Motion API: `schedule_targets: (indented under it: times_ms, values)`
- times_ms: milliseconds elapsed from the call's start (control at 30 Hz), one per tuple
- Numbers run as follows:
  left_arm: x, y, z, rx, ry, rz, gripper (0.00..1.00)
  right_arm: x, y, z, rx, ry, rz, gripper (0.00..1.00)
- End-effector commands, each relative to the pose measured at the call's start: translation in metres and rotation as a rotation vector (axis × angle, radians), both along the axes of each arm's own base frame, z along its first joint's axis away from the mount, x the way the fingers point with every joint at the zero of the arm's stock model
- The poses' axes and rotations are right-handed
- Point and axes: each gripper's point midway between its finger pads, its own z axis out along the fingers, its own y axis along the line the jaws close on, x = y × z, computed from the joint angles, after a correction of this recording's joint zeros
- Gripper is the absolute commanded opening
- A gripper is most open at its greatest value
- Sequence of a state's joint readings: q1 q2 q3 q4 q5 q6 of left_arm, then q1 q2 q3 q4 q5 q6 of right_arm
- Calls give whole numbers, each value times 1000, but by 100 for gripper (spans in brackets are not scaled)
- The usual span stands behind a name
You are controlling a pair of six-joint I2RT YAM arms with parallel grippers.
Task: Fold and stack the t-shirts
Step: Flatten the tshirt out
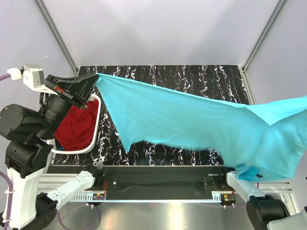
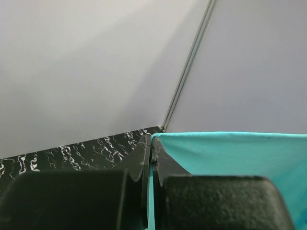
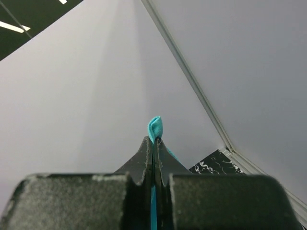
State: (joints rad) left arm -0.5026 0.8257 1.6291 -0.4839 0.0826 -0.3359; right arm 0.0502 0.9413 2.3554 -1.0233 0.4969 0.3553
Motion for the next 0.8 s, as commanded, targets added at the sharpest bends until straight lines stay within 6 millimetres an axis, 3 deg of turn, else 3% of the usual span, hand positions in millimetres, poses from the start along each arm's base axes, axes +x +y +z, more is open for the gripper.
schedule_targets:
  times_ms: [0, 67, 100, 167, 200, 267, 300, 333, 367, 400, 433, 467, 500, 567, 600, 667, 700, 733, 767]
  values:
    - [18, 6, -6, 28, -4, 83, 0, 59, -6, -13, -27, 134, -55, 0]
    - [44, 10, -25, 72, 34, 168, 0, 90, -1, -11, -75, 163, -37, 0]
    - [60, 14, -35, 93, 66, 227, 0, 113, 1, -22, -92, 214, -33, 0]
    - [95, 3, -69, 181, 143, 267, 0, 167, 6, -38, -137, 287, -15, 0]
    - [114, -2, -88, 220, 188, 287, 0, 198, 10, -66, -150, 367, 3, 0]
    - [139, -7, -123, 269, 241, 305, 0, 242, 24, -85, -174, 370, 71, 0]
    - [152, -11, -142, 291, 273, 305, 0, 269, 30, -127, -180, 449, 105, 0]
    - [161, -12, -156, 300, 298, 308, 0, 283, 41, -143, -196, 458, 167, 0]
    - [176, -6, -175, 296, 328, 331, 0, 299, 47, -144, -206, 409, 191, 0]
    - [189, -9, -196, 309, 370, 318, 0, 320, 52, -192, -209, 486, 226, 0]
    - [199, -6, -210, 311, 399, 321, 0, 335, 60, -194, -215, 429, 258, 0]
    - [212, 4, -224, 302, 431, 347, 0, 346, 64, -212, -213, 437, 278, 0]
    - [226, 2, -250, 324, 490, 335, 0, 364, 68, -259, -209, 512, 308, 0]
    - [246, 13, -274, 340, 542, 352, 0, 387, 80, -277, -213, 481, 366, 0]
    - [260, 12, -299, 364, 597, 348, 0, 403, 88, -310, -201, 522, 408, 0]
    - [276, 21, -312, 374, 628, 367, 0, 423, 95, -325, -191, 503, 444, 0]
    - [286, 22, -332, 388, 667, 369, 0, 431, 100, -330, -188, 500, 465, 0]
    - [292, 24, -338, 389, 680, 374, 0, 446, 103, -351, -178, 532, 482, 0]
    - [300, 27, -339, 389, 672, 376, 0, 453, 108, -360, -176, 546, 510, 0]
